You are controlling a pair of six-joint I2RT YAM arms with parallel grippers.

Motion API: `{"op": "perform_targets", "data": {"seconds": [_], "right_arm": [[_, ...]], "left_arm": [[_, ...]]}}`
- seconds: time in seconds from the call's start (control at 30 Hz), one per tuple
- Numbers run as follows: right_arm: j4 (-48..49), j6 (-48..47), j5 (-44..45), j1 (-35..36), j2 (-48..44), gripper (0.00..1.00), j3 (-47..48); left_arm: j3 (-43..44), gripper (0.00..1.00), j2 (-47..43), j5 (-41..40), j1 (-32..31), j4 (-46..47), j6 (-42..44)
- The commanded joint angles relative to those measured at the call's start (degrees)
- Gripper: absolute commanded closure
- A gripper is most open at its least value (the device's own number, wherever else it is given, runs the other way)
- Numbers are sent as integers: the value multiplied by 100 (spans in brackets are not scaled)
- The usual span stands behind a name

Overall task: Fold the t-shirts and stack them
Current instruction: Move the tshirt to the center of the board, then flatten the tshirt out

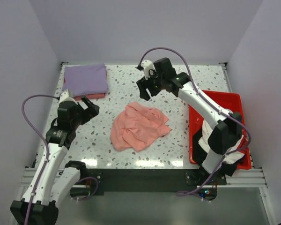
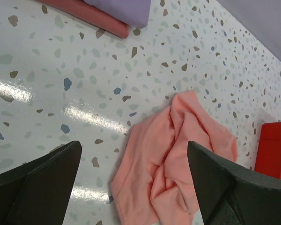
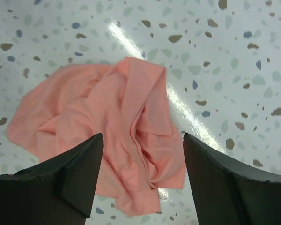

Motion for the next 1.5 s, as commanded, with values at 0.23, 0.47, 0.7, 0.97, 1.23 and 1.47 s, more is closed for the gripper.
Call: {"op": "perform_targets", "data": {"seconds": [0.23, 0.47, 0.7, 0.97, 1.23, 1.47], "right_arm": [[705, 1296, 2016, -14, -1002, 1, -1866], [856, 2369, 2359, -14, -1908, 1, -3045], [776, 2616, 2307, -14, -2234, 1, -3554], [733, 2792, 1894, -14, -2427, 1, -3977], [689, 2844, 1024, -14, -2524, 2, -4364], [338, 3099, 1399, -23, -2401, 3, -4373]], "left_arm": [[-1196, 0, 81, 1788, -64, 510, -52], [-2479, 0, -507, 2062, -1144, 510, -807], [-2771, 6, -483, 1747, -2076, 817, -1255], [-2411, 40, 915, 1289, -2692, 1328, -1133], [-1946, 65, 1311, 304, -2736, 1266, -1010], [-1603, 100, 1241, -212, -2727, 733, -913]]}}
